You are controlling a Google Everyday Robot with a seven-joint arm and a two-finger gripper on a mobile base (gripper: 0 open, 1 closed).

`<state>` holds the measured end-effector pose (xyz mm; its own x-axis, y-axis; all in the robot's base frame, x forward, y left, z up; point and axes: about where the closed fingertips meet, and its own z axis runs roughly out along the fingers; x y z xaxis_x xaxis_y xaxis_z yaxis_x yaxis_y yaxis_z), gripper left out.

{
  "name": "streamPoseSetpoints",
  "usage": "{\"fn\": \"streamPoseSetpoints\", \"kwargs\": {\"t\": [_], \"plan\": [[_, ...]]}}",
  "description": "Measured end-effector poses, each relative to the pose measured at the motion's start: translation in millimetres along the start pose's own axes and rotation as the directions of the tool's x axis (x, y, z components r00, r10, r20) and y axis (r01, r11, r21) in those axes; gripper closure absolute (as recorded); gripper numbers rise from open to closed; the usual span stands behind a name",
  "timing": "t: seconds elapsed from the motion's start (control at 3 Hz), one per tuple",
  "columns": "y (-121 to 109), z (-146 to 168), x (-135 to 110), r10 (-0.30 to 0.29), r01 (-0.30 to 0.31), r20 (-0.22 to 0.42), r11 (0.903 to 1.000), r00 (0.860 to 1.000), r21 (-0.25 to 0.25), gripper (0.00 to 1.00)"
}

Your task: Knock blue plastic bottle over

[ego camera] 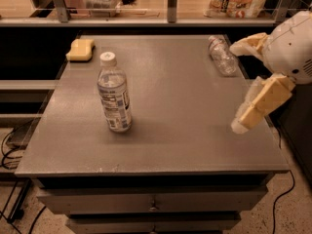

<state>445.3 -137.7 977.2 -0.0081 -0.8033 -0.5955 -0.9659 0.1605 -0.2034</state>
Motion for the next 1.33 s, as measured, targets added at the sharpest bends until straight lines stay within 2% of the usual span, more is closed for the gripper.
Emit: {"fn": "streamPoseSetpoints", "kwargs": {"t": [0.33,0.67,1.0,1.33], "plan": [[5.3,-0.9,-19.1,0.005,-0.004,0.063,0.9998,0.998,-0.018,0.0],[5.2,-0.9,-18.6,0.005,-0.004,0.061,0.9998,0.998,-0.017,0.0],[11.8,28.9,-32.8,-0.004,0.009,0.094,0.9984,0.996,-0.056,0.0],[18.6,72.3,-59.9,-0.026,0.043,0.15,0.993,0.988,-0.11,0.0]]}}
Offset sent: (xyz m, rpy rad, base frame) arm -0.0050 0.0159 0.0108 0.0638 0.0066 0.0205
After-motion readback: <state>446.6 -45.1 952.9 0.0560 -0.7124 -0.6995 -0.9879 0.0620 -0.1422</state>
